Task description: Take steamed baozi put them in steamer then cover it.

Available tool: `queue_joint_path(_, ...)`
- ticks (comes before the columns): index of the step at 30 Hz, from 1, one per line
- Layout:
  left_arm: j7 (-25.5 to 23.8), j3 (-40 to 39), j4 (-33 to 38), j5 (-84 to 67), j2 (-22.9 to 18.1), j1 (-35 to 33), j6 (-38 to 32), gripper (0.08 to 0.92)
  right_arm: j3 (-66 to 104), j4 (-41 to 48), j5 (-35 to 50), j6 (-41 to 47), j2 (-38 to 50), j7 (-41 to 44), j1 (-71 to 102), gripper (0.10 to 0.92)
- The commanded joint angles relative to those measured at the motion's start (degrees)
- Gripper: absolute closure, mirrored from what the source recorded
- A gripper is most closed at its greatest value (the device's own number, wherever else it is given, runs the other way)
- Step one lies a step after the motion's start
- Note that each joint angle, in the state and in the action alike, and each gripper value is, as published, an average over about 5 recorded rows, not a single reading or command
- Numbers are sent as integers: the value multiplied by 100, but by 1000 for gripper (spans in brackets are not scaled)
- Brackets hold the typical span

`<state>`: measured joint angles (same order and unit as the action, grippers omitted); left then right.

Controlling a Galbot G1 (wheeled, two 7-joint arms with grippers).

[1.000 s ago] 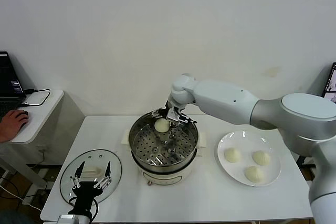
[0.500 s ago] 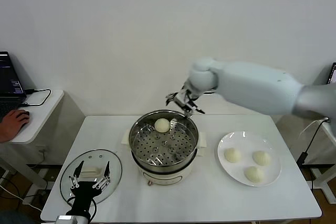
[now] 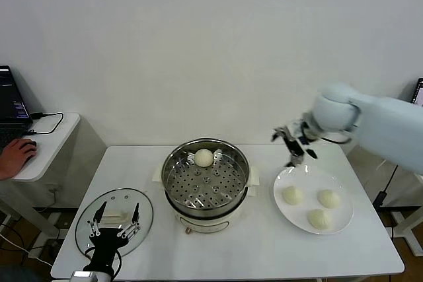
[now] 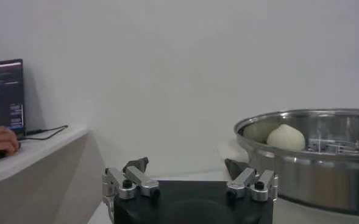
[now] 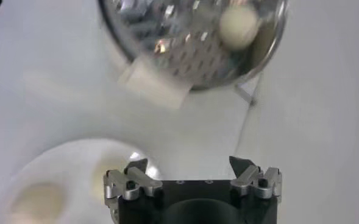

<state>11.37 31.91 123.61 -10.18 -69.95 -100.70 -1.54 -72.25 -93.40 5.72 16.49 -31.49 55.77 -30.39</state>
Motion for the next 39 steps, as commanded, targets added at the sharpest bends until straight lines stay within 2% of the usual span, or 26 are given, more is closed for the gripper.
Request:
queue_joint_path(1, -2, -5, -33, 7, -14, 8, 4, 177, 663, -82, -628, 350, 749, -8, 1370, 203)
queue_joint_path(18, 4, 26, -39, 38, -112, -36, 5, 177, 1791, 1026, -1089, 273, -188, -200, 3152, 203)
queue_joint_path(39, -7, 34, -97, 32, -79, 7, -2, 177, 2459, 1942, -1415, 40, -838, -391, 3541, 203)
